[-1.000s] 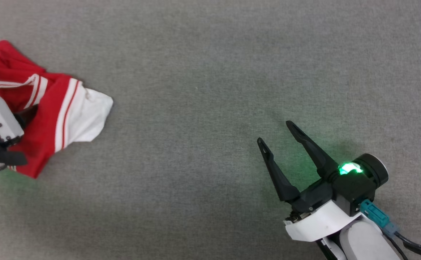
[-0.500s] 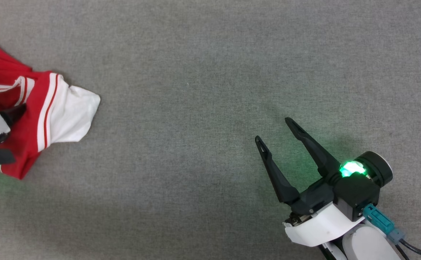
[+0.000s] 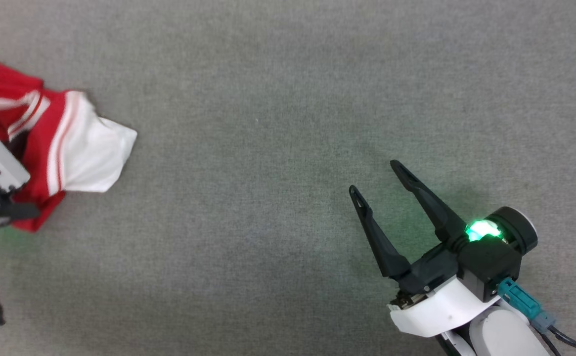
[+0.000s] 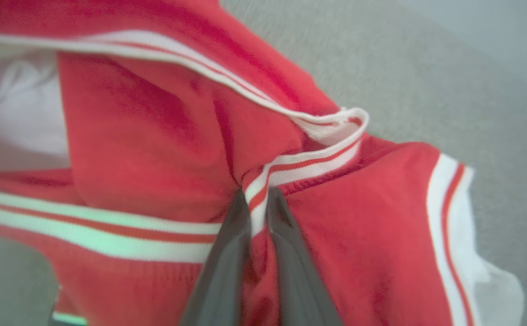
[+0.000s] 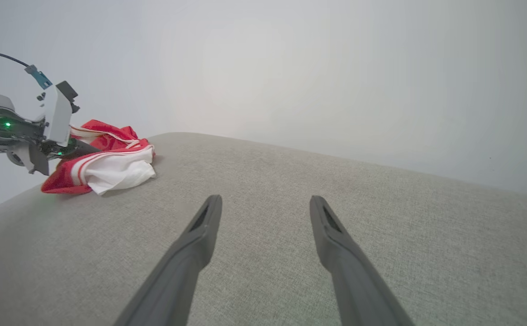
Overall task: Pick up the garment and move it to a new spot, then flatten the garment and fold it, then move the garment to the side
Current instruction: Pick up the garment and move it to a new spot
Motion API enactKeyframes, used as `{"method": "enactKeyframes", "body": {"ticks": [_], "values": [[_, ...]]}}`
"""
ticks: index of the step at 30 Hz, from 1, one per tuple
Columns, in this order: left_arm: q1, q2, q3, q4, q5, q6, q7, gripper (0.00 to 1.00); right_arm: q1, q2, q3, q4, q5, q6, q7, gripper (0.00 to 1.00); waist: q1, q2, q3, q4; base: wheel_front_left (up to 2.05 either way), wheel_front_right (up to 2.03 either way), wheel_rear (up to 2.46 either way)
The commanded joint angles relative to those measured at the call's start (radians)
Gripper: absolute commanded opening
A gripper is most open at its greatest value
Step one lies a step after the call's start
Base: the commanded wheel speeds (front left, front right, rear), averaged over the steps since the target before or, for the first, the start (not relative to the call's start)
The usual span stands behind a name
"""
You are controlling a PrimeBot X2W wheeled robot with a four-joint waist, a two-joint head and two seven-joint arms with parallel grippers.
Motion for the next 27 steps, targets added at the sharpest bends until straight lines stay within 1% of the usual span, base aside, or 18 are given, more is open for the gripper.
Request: {"method": "enactKeyframes", "body": {"ticks": [1, 3, 5, 6, 12, 13, 15, 18, 20, 24, 27], "values": [[-0.016, -0.007, -0.001, -0.010, -0.002, -0.003, -0.030, 0.00, 0.010, 0.002, 0.000, 0.006, 0.016, -0.001, -0.010, 1.00, 0.0000, 0.0000, -0.031, 0.003, 0.00, 0.00, 0.00], [-0.019, 0.001, 0.000, -0.021, -0.006, -0.003, -0.087, 0.00, 0.014, 0.004, -0.003, 0.019, 0.020, -0.001, -0.020, 1.00, 0.0000, 0.0000, -0.058, 0.005, 0.00, 0.00, 0.00], [-0.013, -0.001, -0.008, -0.048, -0.020, -0.003, -0.115, 0.00, 0.022, 0.007, -0.011, 0.032, 0.030, -0.001, -0.029, 1.00, 0.0000, 0.0000, -0.086, 0.008, 0.00, 0.00, 0.00], [-0.009, 0.006, -0.016, -0.063, -0.019, -0.003, -0.131, 0.00, 0.025, 0.008, -0.013, 0.038, 0.037, -0.001, -0.034, 1.00, 0.0000, 0.0000, -0.100, 0.009, 0.00, 0.00, 0.00], [0.015, 0.029, -0.067, -0.196, -0.058, -0.003, -0.178, 0.00, 0.053, 0.018, -0.041, 0.062, 0.065, -0.001, -0.059, 1.00, 0.0000, 0.0000, -0.178, 0.010, 0.00, 0.00, 0.00], [0.015, 0.029, -0.067, -0.196, -0.058, -0.003, -0.178, 0.00, 0.053, 0.018, -0.041, 0.062, 0.065, -0.001, -0.059, 1.00, 0.0000, 0.0000, -0.178, 0.010, 0.00, 0.00, 0.00], [0.021, 0.044, -0.082, -0.257, -0.084, -0.003, -0.183, 0.00, 0.064, 0.022, -0.058, 0.066, 0.074, -0.001, -0.067, 1.00, 0.0000, 0.0000, -0.200, 0.004, 0.00, 0.00, 0.00], [0.027, 0.068, -0.121, -0.373, -0.106, -0.003, -0.176, 0.00, 0.080, 0.031, -0.091, 0.065, 0.079, -0.001, -0.080, 1.00, 0.0000, 0.0000, -0.222, -0.010, 0.00, 0.00, 0.00], [0.030, 0.088, -0.158, -0.452, -0.102, -0.003, -0.169, 0.00, 0.092, 0.034, -0.118, 0.063, 0.080, -0.001, -0.085, 1.00, 0.0000, 0.0000, -0.231, -0.022, 0.00, 0.00, 0.00], [0.002, 0.102, -0.233, -0.607, -0.101, -0.003, -0.144, 0.00, 0.111, 0.045, -0.178, 0.056, 0.082, -0.001, -0.097, 1.00, 0.0000, 0.0000, -0.238, -0.054, 0.00, 0.00, 0.00], [-0.023, 0.102, -0.281, -0.700, -0.107, -0.003, -0.121, 0.00, 0.123, 0.051, -0.217, 0.048, 0.081, -0.001, -0.105, 1.00, 0.0000, 0.0000, -0.233, -0.086, 0.00, 0.00, 0.00]]}}
